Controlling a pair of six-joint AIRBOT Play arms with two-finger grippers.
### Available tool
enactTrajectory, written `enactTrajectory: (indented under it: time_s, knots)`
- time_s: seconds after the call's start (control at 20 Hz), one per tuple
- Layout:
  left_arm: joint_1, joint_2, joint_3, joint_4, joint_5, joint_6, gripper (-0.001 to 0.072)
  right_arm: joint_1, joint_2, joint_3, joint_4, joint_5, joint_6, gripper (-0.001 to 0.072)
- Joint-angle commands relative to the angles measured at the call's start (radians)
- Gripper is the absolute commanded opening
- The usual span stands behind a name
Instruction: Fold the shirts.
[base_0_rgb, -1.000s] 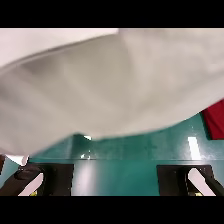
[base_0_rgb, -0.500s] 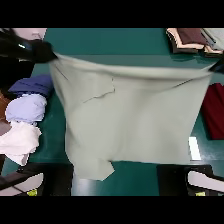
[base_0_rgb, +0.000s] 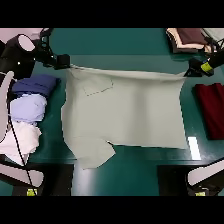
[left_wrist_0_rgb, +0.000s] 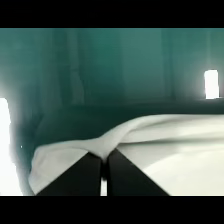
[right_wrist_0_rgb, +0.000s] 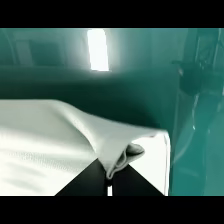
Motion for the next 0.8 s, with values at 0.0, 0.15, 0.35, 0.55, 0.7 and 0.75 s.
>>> enactTrajectory:
  time_s: [0.0, 0.15, 0.35, 0.55, 0.7, 0.75]
  knots:
    - [0.042, -0.028, 0.054, 0.003, -0.166, 0.015, 0.0026, 0.000, -0.001, 0.014, -0.007, -0.026, -0.026, 0.0017]
    - [0.026, -0.028, -0.003, 0.008, -0.328, 0.071, 0.0025, 0.012, 0.104, -0.184, -0.050, -0.040, -0.045, 0.0017]
    - [-0.023, -0.028, -0.169, 0.008, -0.319, 0.069, 0.0026, 0.029, 0.215, -0.452, -0.046, -0.124, -0.052, 0.0018]
    - [-0.033, -0.028, -0.274, 0.008, -0.300, 0.040, 0.0165, 0.031, 0.267, -0.613, -0.027, -0.185, -0.052, 0.0048]
    - [-0.033, 0.009, -0.276, 0.010, -0.336, 0.032, 0.0540, 0.021, 0.315, -0.634, -0.014, -0.207, -0.052, 0.0461]
    - [-0.033, 0.048, -0.281, 0.021, -0.348, 0.033, 0.0540, 0.011, 0.346, -0.634, -0.017, -0.192, -0.057, 0.0461]
